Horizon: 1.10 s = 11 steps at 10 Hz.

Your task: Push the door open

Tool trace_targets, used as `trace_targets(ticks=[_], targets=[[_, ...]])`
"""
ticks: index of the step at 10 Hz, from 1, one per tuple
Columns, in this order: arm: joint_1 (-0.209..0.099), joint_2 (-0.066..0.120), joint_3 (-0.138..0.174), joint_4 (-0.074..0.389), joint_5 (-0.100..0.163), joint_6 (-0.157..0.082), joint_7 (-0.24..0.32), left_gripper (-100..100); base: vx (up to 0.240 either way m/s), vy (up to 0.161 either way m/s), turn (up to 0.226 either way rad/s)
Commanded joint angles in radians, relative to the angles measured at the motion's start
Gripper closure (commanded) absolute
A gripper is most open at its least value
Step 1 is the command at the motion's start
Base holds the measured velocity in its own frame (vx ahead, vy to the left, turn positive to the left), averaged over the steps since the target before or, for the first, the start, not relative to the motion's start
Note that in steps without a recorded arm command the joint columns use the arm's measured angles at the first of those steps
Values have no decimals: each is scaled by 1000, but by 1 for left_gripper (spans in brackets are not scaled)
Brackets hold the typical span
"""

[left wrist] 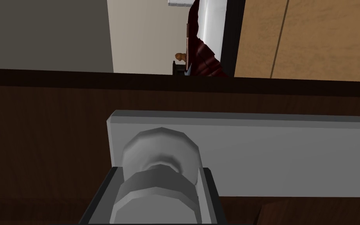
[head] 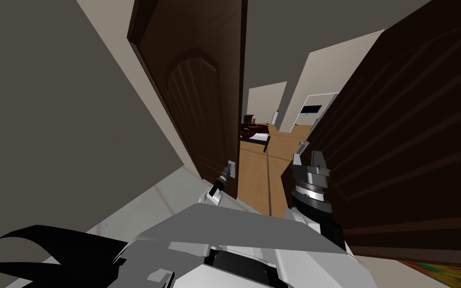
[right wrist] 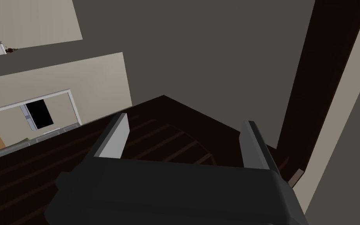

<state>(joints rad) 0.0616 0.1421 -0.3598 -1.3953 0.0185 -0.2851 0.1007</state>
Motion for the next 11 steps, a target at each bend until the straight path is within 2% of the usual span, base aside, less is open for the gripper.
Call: trace_targets(ticks=[1,5,11], targets=[[2,0,-1,0,0,-1,0,100,0,0,0],[-11,-6,35,16,2,-1,-8,100,124,-76,34],[-36,-20,109,51,8,-2,-24,100,151,-127,58]])
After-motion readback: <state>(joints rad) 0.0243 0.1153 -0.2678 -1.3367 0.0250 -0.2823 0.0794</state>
